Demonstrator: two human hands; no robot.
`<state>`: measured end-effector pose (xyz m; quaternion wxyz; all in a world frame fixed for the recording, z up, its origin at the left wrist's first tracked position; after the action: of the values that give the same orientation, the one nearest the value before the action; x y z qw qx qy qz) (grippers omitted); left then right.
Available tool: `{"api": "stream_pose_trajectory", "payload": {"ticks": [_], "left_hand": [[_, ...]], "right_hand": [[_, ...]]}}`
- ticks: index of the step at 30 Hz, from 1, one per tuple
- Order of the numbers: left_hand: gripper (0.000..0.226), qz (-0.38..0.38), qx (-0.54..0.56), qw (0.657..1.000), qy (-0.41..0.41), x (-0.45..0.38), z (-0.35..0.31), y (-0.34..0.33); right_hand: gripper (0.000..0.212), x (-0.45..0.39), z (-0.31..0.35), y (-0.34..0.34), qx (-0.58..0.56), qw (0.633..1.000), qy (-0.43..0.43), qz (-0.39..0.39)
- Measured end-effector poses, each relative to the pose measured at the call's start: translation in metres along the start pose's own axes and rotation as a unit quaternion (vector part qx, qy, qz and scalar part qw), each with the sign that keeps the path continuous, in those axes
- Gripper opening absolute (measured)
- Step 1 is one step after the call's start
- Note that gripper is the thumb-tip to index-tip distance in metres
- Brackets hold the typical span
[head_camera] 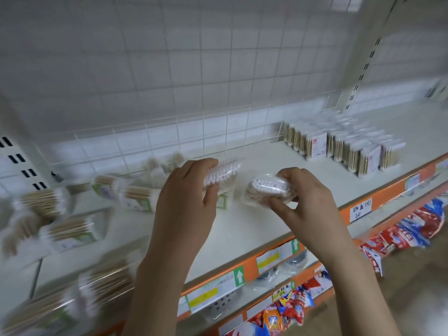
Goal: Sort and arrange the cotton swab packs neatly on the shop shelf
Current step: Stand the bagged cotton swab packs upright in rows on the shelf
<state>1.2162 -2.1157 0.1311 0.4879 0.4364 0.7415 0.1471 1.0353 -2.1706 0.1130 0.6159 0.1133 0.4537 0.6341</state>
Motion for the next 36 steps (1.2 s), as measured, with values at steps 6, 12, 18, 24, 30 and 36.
{"api": "stream_pose_trajectory", "payload": {"ticks": [6,12,18,24,30,36], "left_hand": [[0.034,-0.007,-0.009,1.000,0.000,-0.020,-0.011,-0.026],[0.036,-0.062,-0.046,0.997,0.029,-0.039,-0.044,-0.073],[0.037,-0.082,-0.069,0.993,0.047,-0.056,-0.091,-0.129],[0.039,-0.028,-0.079,0.994,0.068,-0.059,-0.110,-0.169],[0.039,-0.008,-0.079,0.994,0.070,-0.069,-0.105,-0.181],[0.035,-0.004,-0.076,0.994,0.075,-0.075,-0.099,-0.193]], "right_hand": [[0.031,-0.027,-0.036,-0.002,-0.006,1.000,0.021,0.015],[0.028,-0.065,-0.098,0.015,0.000,0.997,0.056,0.045],[0.032,-0.104,-0.158,0.041,0.010,0.990,0.094,0.100],[0.036,-0.121,-0.192,0.044,0.008,0.983,0.120,0.137],[0.030,-0.128,-0.203,0.030,0.024,0.978,0.122,0.167],[0.034,-0.151,-0.211,0.038,0.058,0.978,0.124,0.160]]}}
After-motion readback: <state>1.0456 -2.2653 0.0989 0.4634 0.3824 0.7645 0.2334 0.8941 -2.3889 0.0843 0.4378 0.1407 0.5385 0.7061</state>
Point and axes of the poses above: each hand's wrist, its own x-axis away from the middle knuckle, its own y-axis out of the back of the hand, z = x × y, the point moved 9 cm from there along -x, towards the middle knuckle, and after that the axes turned 6 degrees about -y, right-handed, at the moved point
